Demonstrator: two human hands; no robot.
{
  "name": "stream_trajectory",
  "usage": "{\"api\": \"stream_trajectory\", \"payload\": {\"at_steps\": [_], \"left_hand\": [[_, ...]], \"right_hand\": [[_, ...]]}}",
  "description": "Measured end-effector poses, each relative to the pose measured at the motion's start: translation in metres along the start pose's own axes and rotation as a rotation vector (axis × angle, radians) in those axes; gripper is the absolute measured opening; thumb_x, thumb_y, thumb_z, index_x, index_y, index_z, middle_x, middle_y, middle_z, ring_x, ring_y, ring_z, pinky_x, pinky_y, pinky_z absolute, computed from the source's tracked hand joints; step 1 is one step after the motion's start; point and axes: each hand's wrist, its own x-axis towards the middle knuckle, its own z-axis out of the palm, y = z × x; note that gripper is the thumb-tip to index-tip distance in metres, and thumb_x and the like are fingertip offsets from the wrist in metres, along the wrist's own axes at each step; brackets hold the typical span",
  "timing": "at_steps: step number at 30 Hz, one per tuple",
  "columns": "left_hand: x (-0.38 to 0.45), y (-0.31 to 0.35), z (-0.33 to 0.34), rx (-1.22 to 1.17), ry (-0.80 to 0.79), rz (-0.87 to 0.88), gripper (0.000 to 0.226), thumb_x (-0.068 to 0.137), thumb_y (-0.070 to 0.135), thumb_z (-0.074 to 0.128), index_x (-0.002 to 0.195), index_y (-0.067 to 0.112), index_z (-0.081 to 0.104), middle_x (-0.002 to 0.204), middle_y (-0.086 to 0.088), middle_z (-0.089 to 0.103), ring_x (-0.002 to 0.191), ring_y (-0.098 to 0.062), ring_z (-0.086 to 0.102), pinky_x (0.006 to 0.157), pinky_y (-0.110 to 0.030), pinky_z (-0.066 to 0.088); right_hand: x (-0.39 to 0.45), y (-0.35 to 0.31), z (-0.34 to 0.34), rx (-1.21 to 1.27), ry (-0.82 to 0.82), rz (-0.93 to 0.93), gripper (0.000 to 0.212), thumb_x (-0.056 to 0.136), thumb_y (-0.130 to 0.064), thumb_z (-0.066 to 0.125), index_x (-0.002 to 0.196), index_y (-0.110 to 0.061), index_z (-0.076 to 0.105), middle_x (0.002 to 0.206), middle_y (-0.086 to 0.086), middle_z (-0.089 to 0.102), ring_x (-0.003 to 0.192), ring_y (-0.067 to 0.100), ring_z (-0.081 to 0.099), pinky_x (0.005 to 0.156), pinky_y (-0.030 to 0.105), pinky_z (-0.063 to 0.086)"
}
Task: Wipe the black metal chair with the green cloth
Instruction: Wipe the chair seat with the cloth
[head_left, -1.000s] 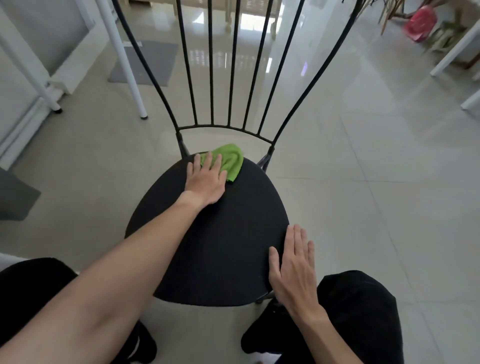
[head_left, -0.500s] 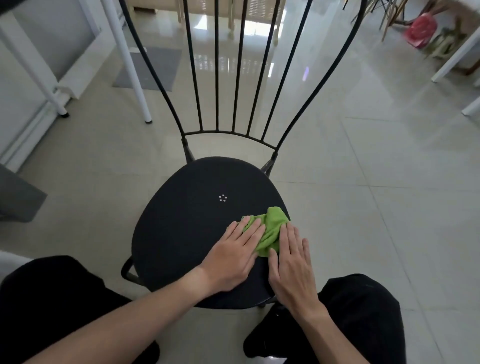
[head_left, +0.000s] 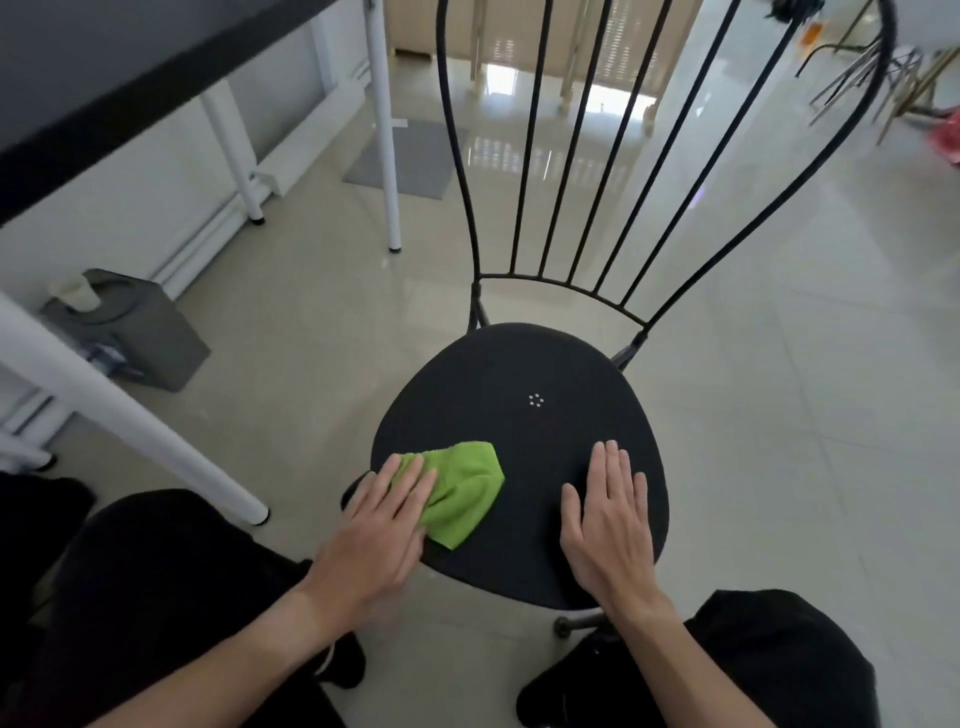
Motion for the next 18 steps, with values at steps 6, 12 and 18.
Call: {"api": "stream_trajectory", "payload": {"at_steps": [6,12,18], "left_hand": [[0.067,-0.020,-0.006,-0.150,0.010,-0.261,0.067,0.095,0.037,0.023,0.153,0.003,0.026,0.161,-0.016,0.024,0.148,-0.044,0.016,0.118,-0.056,0.023],[0.134,0.000,-0.014,-0.138,-0.025,-0.319,0.060,0.104,0.031,0.032,0.157,0.010,0.012,0.166,-0.010,0.008,0.151,-0.040,0.004,0.120,-0.055,0.010],[0.185,0.033,-0.014,-0.100,-0.094,-0.192,0.060,0.104,0.031,0.030,0.157,0.011,0.010,0.165,-0.011,0.008,0.150,-0.039,0.004,0.121,-0.055,0.009]], "right_hand": [[0.000,0.011,-0.009,0.006,-0.011,0.040,0.078,0.091,-0.051,0.011,0.156,-0.007,0.013,0.165,0.009,0.012,0.152,0.020,0.005,0.124,0.038,0.002],[-0.002,0.022,-0.007,0.014,-0.011,0.083,0.077,0.093,-0.050,0.013,0.156,-0.006,0.012,0.165,0.011,0.011,0.152,0.021,0.003,0.124,0.039,0.004],[0.001,0.027,-0.012,0.033,0.000,0.101,0.077,0.093,-0.051,0.012,0.156,-0.007,0.011,0.165,0.010,0.009,0.153,0.019,0.002,0.123,0.035,0.000]]}}
